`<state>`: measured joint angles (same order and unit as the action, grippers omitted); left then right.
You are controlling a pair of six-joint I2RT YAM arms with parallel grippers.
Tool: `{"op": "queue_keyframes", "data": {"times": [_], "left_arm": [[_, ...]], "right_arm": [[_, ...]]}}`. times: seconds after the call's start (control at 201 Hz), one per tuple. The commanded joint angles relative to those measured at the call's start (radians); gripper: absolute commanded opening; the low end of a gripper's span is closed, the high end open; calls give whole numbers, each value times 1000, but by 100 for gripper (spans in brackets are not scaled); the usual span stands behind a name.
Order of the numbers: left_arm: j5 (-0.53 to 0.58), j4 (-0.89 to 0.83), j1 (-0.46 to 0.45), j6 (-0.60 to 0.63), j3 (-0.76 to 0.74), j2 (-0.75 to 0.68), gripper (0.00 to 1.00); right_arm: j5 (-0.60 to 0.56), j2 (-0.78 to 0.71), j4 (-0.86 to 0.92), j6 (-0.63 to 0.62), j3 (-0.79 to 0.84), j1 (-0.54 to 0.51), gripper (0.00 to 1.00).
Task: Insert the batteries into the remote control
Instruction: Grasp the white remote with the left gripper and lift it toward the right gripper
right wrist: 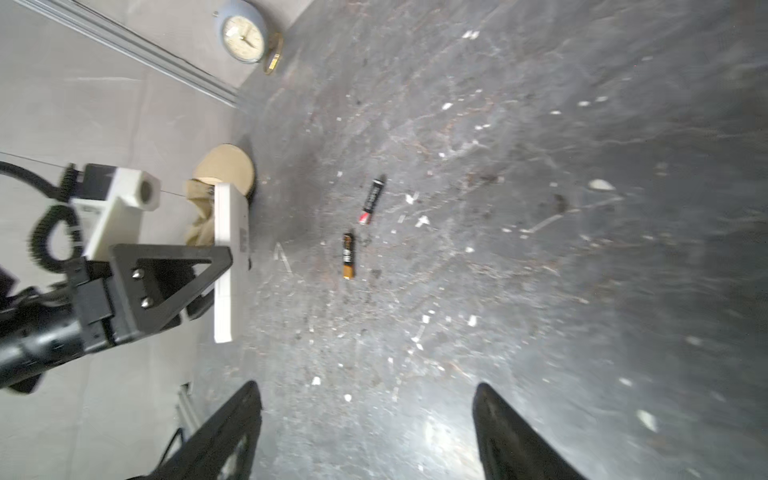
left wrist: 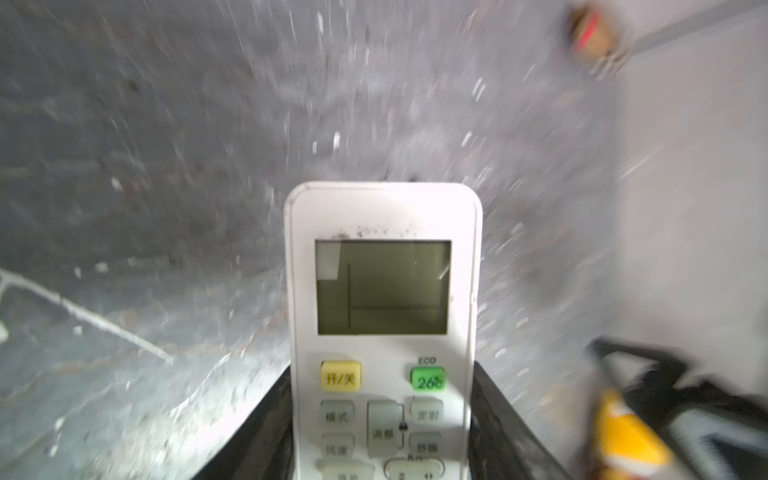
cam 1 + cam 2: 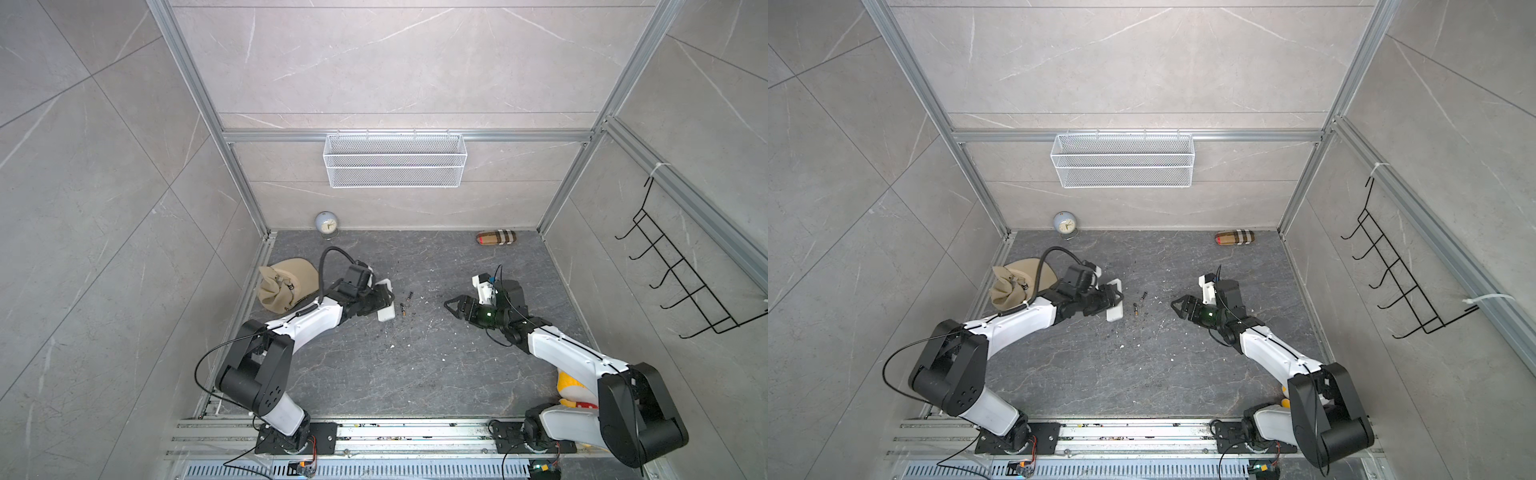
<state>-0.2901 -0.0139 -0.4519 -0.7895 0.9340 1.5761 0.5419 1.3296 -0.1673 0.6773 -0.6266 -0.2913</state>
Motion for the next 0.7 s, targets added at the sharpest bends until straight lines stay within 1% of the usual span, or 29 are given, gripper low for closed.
{"op": "queue_keyframes", "data": {"times": [0.0, 0.075, 0.149, 0.284, 0.304, 0.339, 0.398, 0.493, 0.588, 0.662, 0.697], "left_arm": [[-211, 241, 57, -137, -22, -14, 57], [-241, 276, 67, -167, -19, -14, 57], [-287, 372, 78, -229, -26, -6, 57], [-344, 556, 97, -357, -39, 9, 57], [-348, 574, 97, -372, -36, 13, 57], [-355, 592, 98, -391, -30, 15, 57], [-361, 609, 98, -416, -16, 24, 57], [-366, 690, 96, -482, -12, 37, 57], [-365, 784, 96, -552, -13, 53, 57], [-365, 802, 90, -577, 0, 66, 57], [-363, 801, 86, -580, 8, 70, 57]], "right_arm": [[162, 69, -219, 133, -55, -43, 80], [185, 121, -232, 148, -106, -85, 80], [199, 167, -262, 184, -149, -116, 81], [230, 238, -425, 324, -188, -138, 81], [236, 248, -450, 335, -195, -140, 81], [244, 269, -491, 390, -207, -144, 82], [257, 294, -541, 439, -229, -150, 86], [258, 308, -538, 448, -260, -156, 91], [258, 320, -506, 441, -293, -160, 94], [267, 337, -500, 448, -323, -165, 99], [272, 348, -498, 452, -339, -171, 99]]}}
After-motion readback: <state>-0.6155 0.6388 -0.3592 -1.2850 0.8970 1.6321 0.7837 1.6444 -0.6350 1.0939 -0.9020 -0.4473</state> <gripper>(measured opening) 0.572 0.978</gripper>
